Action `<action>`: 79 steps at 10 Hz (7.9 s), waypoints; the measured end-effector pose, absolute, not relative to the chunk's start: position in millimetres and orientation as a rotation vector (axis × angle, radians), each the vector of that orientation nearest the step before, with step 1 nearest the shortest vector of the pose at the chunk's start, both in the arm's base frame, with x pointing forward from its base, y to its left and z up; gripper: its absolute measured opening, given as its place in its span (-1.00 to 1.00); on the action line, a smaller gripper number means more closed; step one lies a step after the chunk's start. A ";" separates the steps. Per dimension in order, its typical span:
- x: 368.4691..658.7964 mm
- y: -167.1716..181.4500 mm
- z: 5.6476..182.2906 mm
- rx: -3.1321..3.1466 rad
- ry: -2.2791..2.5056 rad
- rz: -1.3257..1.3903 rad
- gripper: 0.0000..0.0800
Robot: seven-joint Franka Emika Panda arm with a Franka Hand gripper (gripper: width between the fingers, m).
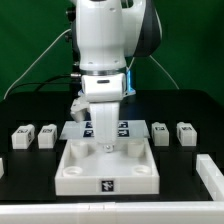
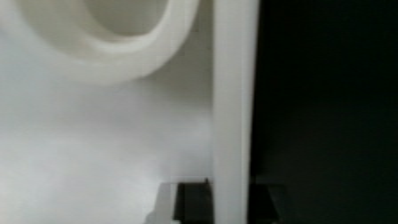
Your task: Assemble one leg
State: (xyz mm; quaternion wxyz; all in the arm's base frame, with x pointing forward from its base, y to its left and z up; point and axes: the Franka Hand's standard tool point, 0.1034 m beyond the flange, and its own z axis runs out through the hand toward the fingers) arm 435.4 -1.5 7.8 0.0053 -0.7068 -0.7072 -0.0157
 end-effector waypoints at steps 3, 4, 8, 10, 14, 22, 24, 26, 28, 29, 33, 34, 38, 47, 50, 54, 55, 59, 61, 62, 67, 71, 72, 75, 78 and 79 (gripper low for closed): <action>475.9 43.2 13.6 -2.205 -2.249 -0.091 -0.86; 489.9 52.7 14.8 -2.210 -2.244 -0.088 -0.86; 496.7 55.8 6.0 -2.192 -2.165 0.073 -0.86; 496.9 69.6 6.6 -2.194 -2.144 0.101 -0.86; 496.9 69.1 6.6 -2.204 -2.134 0.103 -0.86; 498.7 67.7 7.8 -2.211 -2.133 0.096 0.61; 498.8 67.6 7.8 -2.211 -2.133 0.096 0.62; 498.8 67.5 7.9 -2.211 -2.132 0.095 0.62; 503.0 62.3 21.1 -2.240 -2.123 0.080 0.62; 503.9 61.9 34.6 -2.298 -2.082 0.067 0.62; 486.5 87.7 49.2 -2.672 -1.594 0.053 0.62; 483.9 93.4 48.0 -2.762 -1.426 0.057 0.62; 480.1 130.4 50.8 -3.027 -0.655 0.047 0.62; 433.8 168.1 51.6 -3.107 -0.077 0.489 0.62; 430.4 163.9 50.6 -3.040 -0.090 0.925 0.62; 407.7 176.6 47.3 -2.893 -0.001 1.456 0.62; 407.6 178.2 44.6 -2.891 0.024 1.461 0.62; 405.2 177.4 41.4 -2.889 0.023 1.463 0.62; 393.9 175.2 31.3 -2.878 0.024 1.496 0.62; 390.1 174.7 27.3 -2.873 0.025 1.511 0.62; 378.1 174.9 9.9 -2.871 0.027 1.518 0.62; 378.1 174.8 9.9 -2.871 0.027 1.518 0.05; 378.1 174.8 9.9 -2.870 0.027 1.519 0.05; 377.9 174.9 10.5 -2.869 0.025 1.522 -0.27; 377.9 174.9 10.7 -2.869 0.025 1.522 -0.27; 377.9 174.9 10.7 -2.869 0.025 1.522 -0.27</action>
Offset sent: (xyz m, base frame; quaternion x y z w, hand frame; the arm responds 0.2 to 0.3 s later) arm 0.0527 0.0368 0.0046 -0.0142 -0.0231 0.0021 0.9996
